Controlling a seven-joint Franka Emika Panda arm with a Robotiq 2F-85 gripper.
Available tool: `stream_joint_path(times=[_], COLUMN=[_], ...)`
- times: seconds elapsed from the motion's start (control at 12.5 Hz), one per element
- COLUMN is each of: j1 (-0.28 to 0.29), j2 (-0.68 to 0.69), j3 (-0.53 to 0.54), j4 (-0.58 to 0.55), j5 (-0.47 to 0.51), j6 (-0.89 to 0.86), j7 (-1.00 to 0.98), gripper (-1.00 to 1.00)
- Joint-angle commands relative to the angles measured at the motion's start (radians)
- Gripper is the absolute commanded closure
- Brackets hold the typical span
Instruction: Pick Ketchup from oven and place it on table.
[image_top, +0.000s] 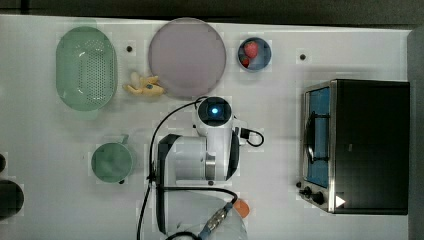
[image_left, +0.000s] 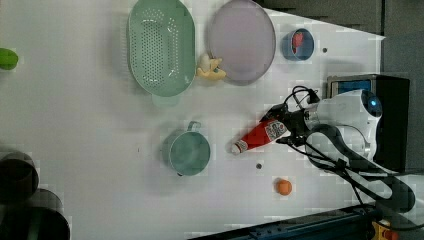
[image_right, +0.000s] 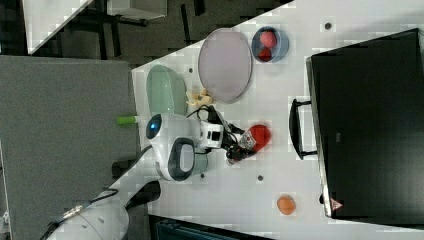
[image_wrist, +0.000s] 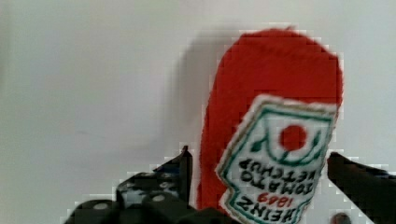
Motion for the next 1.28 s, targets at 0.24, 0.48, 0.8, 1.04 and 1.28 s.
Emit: stream_joint_path(times=[0.24,0.48,0.8,1.04,1.28], j1=[-0.004,-0.004,-0.004,-0.005,-0.005], j2=[-0.278,-0.439,-0.539,-0.544,-0.546], j3=[-0.027,-0.024,-0.024,-0.028,-0.031], j4=[0.095,0.231,0.452,0.559,0.572], j5=[-0.011,-0.012,-0.014,-0.017,-0.017], j6=[-0.094,-0.364,-0.72,-0.931,-0.947], j7=[0.051,0.051,0.05,0.05,0.05], gripper=[-1.0,-1.0,-1.0,-1.0,-1.0])
